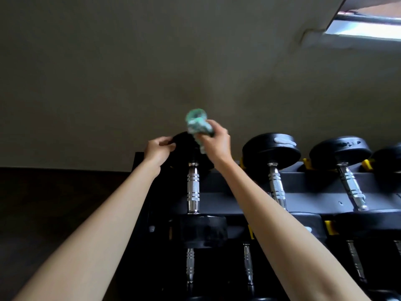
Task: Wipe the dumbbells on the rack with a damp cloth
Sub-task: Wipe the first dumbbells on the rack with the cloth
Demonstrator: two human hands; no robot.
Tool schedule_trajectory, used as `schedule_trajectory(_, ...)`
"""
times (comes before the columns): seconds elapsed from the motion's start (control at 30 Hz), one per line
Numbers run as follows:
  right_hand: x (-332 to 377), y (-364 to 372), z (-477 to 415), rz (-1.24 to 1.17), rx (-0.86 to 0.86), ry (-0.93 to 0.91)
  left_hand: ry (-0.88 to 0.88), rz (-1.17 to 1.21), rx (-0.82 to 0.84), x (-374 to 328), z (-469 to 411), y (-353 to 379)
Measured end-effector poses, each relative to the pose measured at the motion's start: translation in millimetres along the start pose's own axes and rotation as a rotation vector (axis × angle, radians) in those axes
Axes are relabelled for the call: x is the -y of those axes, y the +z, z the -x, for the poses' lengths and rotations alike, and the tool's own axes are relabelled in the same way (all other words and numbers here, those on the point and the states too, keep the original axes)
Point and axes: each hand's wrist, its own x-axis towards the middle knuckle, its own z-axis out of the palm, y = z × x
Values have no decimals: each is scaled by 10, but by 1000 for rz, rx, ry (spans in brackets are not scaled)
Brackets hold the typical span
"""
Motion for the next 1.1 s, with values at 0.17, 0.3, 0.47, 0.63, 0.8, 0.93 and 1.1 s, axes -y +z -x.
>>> schedule_trajectory(0.17,-50,151,130,84,-68,-195,-121,97,33,41,6,-114)
schedule_trajectory(0.3,-146,33,50,1,-223,46,-158,132,55,94,32,-169)
schedule_trajectory(0.47,-110,89,101,239,-171,-42,-220,165,14,116,7,-220)
schedule_trajectory(0.63,-22,358,182,482,74,-372,-293,193,-12,187,-47,-307)
schedule_trajectory(0.8,38,588,139,740,337,-529,-332,191,-64,231,-45,-326)
schedule_trajectory(0.93,-115,438,191,580,95,-573,-303,187,-34,250,-57,-304)
schedule_trajectory(1.1,-255,204,261,314,-238,-181,-275,251,-40,181,-31,-229)
